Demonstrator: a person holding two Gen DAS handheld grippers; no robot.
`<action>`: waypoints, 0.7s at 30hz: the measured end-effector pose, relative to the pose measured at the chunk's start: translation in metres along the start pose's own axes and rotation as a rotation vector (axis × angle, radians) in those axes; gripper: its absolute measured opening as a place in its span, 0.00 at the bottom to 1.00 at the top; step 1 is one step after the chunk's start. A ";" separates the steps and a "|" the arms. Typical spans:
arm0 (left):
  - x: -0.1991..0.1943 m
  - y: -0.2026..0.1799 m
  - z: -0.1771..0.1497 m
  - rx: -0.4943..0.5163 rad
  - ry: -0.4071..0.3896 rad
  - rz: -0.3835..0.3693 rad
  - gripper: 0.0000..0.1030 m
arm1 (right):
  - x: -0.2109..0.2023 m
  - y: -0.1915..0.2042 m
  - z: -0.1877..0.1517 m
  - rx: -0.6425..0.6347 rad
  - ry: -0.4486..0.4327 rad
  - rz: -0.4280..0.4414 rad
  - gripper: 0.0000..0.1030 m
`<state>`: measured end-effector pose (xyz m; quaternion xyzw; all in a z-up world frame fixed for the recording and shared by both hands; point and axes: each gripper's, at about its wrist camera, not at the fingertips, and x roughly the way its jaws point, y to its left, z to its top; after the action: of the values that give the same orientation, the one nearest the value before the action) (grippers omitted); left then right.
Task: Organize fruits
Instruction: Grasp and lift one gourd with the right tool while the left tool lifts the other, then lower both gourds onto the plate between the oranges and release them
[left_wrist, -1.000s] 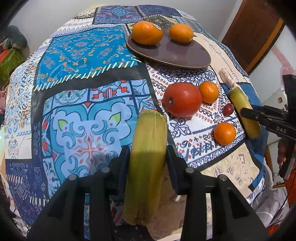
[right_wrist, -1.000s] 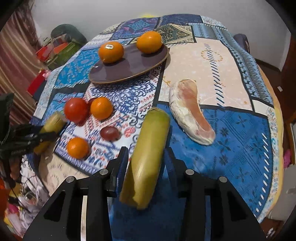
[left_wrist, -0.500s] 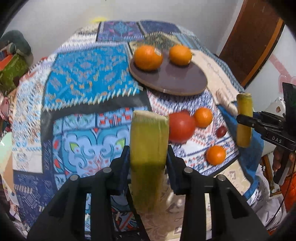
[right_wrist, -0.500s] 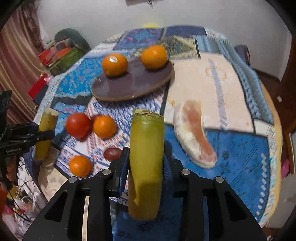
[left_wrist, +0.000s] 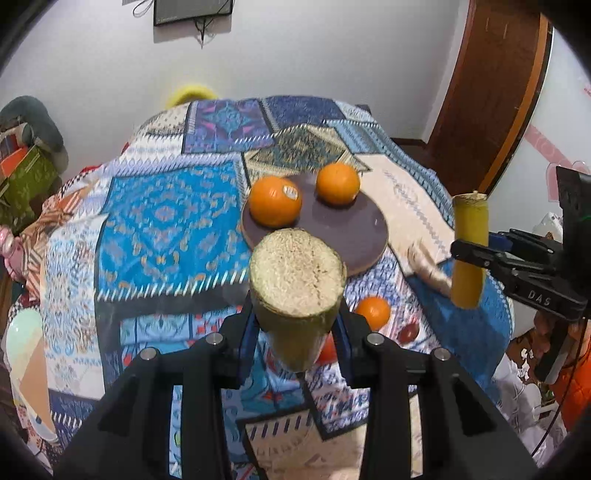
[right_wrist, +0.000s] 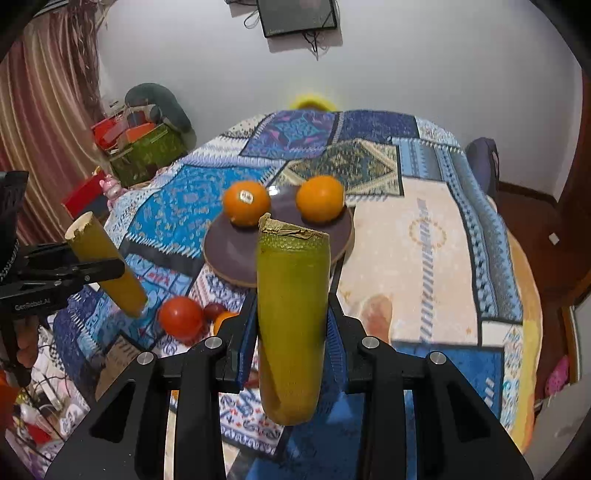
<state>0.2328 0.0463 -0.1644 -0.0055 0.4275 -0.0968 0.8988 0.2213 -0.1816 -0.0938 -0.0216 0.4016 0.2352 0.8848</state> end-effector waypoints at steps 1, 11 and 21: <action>0.000 -0.002 0.003 0.003 -0.007 0.002 0.36 | -0.001 0.001 0.001 -0.004 -0.005 -0.002 0.31; 0.019 -0.009 0.040 0.012 -0.042 -0.013 0.35 | 0.008 0.001 0.037 -0.024 -0.067 0.011 0.31; 0.062 -0.013 0.065 0.005 -0.006 -0.043 0.36 | 0.038 -0.004 0.063 -0.028 -0.083 0.018 0.31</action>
<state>0.3190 0.0181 -0.1697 -0.0126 0.4244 -0.1174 0.8977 0.2887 -0.1560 -0.0794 -0.0205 0.3613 0.2493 0.8983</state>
